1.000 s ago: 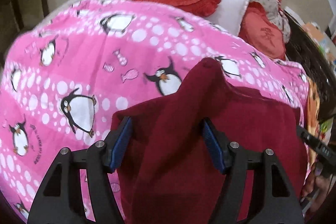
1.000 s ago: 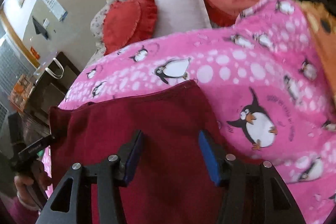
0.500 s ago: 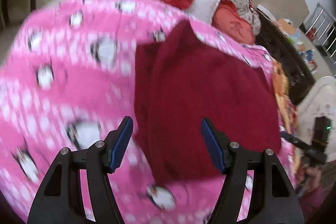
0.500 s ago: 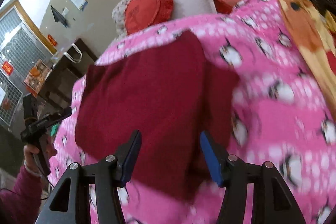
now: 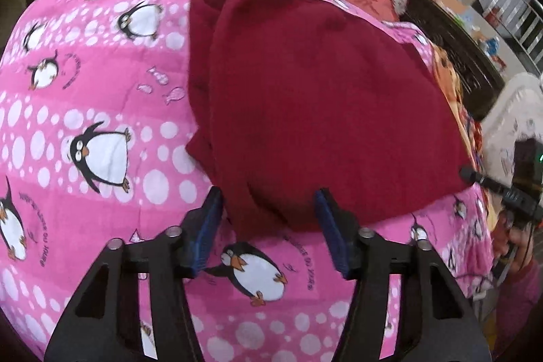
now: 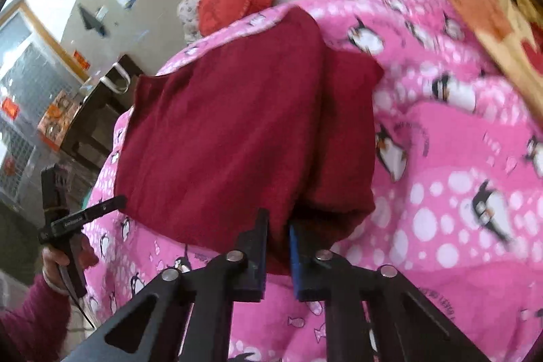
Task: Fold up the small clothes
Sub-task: 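Lay the hem down on the collar and open both grippers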
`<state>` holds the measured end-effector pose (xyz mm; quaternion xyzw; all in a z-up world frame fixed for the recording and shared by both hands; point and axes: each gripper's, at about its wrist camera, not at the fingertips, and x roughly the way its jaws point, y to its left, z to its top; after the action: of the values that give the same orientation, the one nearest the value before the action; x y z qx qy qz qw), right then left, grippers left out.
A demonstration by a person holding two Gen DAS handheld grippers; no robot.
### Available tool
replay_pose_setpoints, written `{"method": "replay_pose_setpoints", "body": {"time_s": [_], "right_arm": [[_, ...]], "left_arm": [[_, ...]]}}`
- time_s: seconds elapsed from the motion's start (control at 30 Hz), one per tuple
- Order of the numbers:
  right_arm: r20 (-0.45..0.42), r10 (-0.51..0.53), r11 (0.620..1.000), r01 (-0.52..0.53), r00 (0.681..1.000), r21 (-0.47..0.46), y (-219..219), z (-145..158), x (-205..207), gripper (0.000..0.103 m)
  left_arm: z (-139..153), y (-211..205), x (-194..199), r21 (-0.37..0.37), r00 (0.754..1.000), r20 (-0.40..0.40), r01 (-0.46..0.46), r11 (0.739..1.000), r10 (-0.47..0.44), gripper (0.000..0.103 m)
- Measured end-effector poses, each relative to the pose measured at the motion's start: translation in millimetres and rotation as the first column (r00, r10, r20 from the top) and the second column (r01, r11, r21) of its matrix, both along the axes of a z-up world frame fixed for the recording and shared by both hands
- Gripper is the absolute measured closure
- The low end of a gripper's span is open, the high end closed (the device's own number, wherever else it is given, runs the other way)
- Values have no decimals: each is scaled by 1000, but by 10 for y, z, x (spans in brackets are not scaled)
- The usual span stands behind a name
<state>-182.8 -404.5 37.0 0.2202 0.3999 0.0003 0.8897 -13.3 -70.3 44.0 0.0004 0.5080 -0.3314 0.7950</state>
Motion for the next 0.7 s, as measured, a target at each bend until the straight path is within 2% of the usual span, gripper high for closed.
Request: {"method": "replay_pose_setpoints", "body": {"time_s": [0.07, 0.13, 0.2, 0.3, 0.37, 0.43, 0.47, 0.5, 0.53, 0.57, 0.6, 0.7], "right_arm": [[12, -4, 999, 4, 1000, -36, -26, 138, -74, 95], [0, -18, 999, 18, 1000, -52, -107, 147, -128, 96], [-58, -47, 997, 43, 997, -68, -169, -52, -106, 98], [-104, -54, 998, 51, 993, -33, -177, -269, -79, 98], [-93, -43, 999, 41, 995, -24, -158, -209, -89, 98], [-77, -46, 998, 42, 996, -43, -140, -76, -133, 98], [-69, -72, 993, 65, 995, -93, -130, 20, -160, 94], [-57, -95, 986, 86, 994, -139, -109, 103, -182, 85], [-42, -102, 982, 94, 994, -162, -99, 179, -205, 69], [-20, -96, 982, 91, 995, -165, -79, 270, -224, 62], [-6, -86, 984, 84, 996, -159, -62, 324, -223, 59], [15, -25, 988, 27, 1000, -151, 94, 424, -95, 59]], "left_arm": [[48, -1, -32, 25, 999, 34, 31, 999, -31, 49], [3, 20, -54, 44, 998, 42, 45, 998, -46, 49], [-89, 52, -34, 55, 999, 22, 38, 998, -39, 49], [-157, 95, -14, 44, 1000, -11, 20, 999, -20, 49], [-100, 100, -30, 53, 999, 9, 32, 998, -33, 57], [-12, 105, -44, 82, 998, 46, 49, 995, -53, 58], [24, 108, -56, 94, 997, 60, 45, 995, -51, 58], [76, 116, -66, 98, 996, 75, 39, 994, -46, 58], [142, 144, -77, 85, 995, 88, 30, 996, -37, 58], [189, 161, -85, 73, 995, 93, 18, 997, -25, 58], [235, 181, -89, 63, 995, 97, 5, 998, -11, 58], [365, 207, -93, 25, 993, 113, -29, 999, 26, 58]]}}
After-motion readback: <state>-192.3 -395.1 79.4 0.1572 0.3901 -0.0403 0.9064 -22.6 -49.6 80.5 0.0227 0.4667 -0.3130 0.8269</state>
